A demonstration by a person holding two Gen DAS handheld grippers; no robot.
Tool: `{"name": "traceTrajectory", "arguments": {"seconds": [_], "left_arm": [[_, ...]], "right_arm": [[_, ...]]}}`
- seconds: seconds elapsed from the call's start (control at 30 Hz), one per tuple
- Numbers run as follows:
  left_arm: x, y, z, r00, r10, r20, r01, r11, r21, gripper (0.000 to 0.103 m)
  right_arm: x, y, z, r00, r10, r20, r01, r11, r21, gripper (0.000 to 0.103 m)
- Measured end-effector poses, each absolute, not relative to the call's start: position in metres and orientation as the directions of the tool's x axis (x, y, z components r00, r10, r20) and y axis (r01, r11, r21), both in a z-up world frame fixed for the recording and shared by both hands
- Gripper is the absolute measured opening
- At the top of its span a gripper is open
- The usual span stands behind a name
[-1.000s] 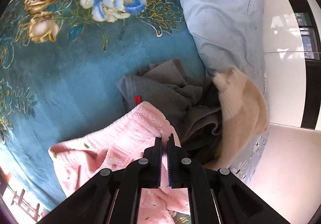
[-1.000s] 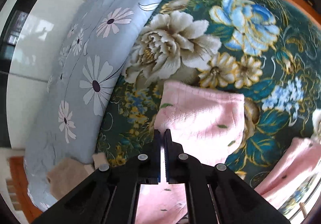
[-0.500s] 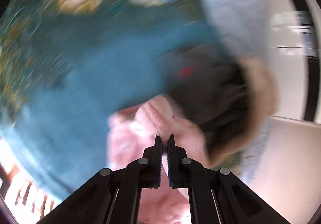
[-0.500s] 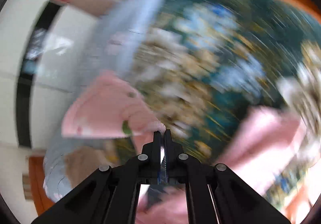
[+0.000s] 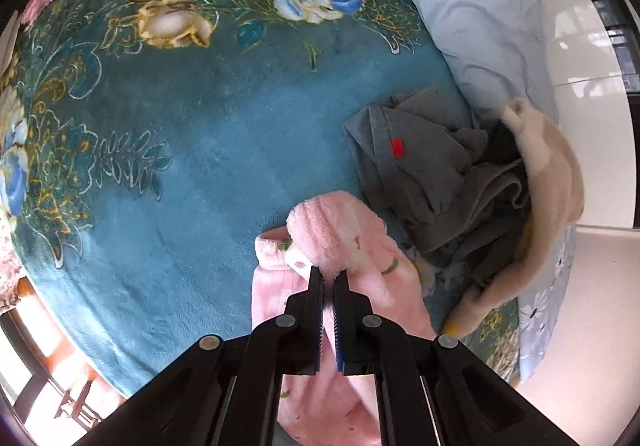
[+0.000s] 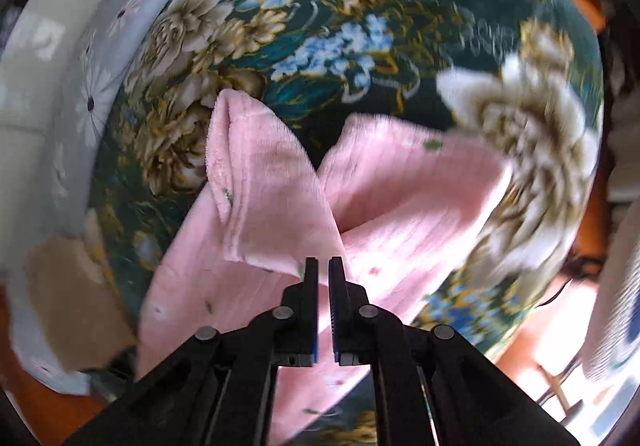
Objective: Fold clothes
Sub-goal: 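Grasp the pink garment edge with the left gripper while the right gripper grasps another edge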
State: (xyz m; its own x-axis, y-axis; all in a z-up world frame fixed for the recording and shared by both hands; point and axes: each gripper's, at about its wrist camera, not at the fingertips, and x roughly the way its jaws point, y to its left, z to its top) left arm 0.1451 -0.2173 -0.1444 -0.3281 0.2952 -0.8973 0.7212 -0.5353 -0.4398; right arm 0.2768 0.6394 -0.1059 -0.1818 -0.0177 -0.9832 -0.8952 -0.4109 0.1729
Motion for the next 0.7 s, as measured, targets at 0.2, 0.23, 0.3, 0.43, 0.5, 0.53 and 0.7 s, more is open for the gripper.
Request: {"name": "traceTrajectory", "arguments": {"seconds": [0.2,0.23,0.3,0.43,0.5,0.53,0.7], "left_arm": [[0.154,-0.205,-0.152,-0.293,0.285,-0.913,0.756,-0.515,-0.404,0.005],[0.154,-0.203,-0.150,-0.292,0.280,-0.914,0.754,-0.520,-0.401,0.005],[0.153,-0.198,-0.145,-0.291,0.268,-0.918,0.748,-0.534,-0.393,0.005],[0.153,-0.195,-0.135,-0.303,0.246,-0.921,0.742,-0.546,-0.390,0.005],[0.155,-0.196,-0.131,-0.313,0.233,-0.921,0.745,-0.542,-0.390,0.005],[0.155,-0.196,-0.130,-0.318,0.227,-0.921,0.746,-0.540,-0.390,0.005],[0.159,-0.198,-0.121,-0.343,0.194,-0.919,0.753,-0.529,-0.392,0.005]], "right_arm": [[0.213,0.608,-0.121,-0.145,-0.016,-0.989,-0.713,-0.691,0.115,0.046],[0.200,0.599,-0.132,-0.122,-0.019,-0.992,-0.668,-0.737,0.097,0.046],[0.181,0.583,-0.154,-0.072,-0.013,-0.997,-0.585,-0.809,0.053,0.048],[0.174,0.576,-0.181,0.013,0.021,-1.000,-0.530,-0.848,-0.025,0.048],[0.175,0.575,-0.193,0.050,0.038,-0.998,-0.515,-0.855,-0.059,0.038],[0.175,0.574,-0.199,0.069,0.047,-0.997,-0.507,-0.858,-0.075,0.028],[0.210,0.613,-0.149,-0.127,-0.017,-0.992,-0.650,-0.754,0.095,0.005]]}}
